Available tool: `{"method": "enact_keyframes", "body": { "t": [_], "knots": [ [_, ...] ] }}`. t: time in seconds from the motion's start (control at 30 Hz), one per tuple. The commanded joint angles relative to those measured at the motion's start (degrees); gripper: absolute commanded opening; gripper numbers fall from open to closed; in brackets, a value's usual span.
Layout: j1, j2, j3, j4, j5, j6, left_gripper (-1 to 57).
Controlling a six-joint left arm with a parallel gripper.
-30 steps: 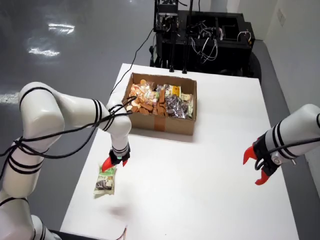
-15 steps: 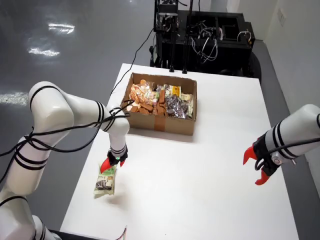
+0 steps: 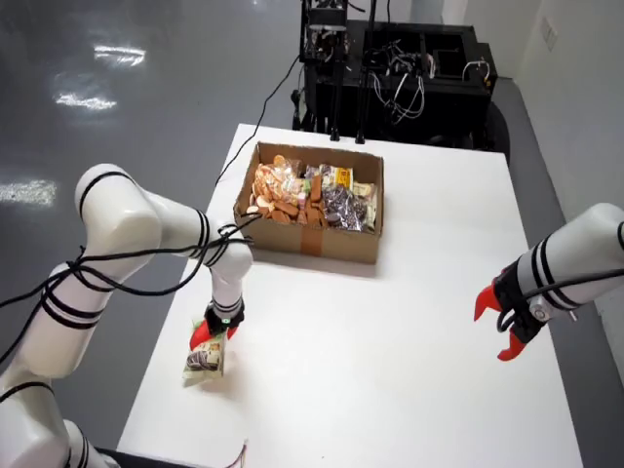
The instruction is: Grasp a snack and put it in the bin.
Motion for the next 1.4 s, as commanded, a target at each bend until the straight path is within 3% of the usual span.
{"method": "enact_keyframes", "body": {
  "t": [0.03, 0.77, 1.4],
  "knots": [
    [0.98, -0.18, -0.08, 0.03, -0.48, 0.23, 57.2],
    [4.86, 1.76, -0.08, -0.43, -4.51, 7.39, 57.2],
    [5.78, 3.77, -0.08, -2.66, -6.44, 10.78, 57.3]
  ]
}}
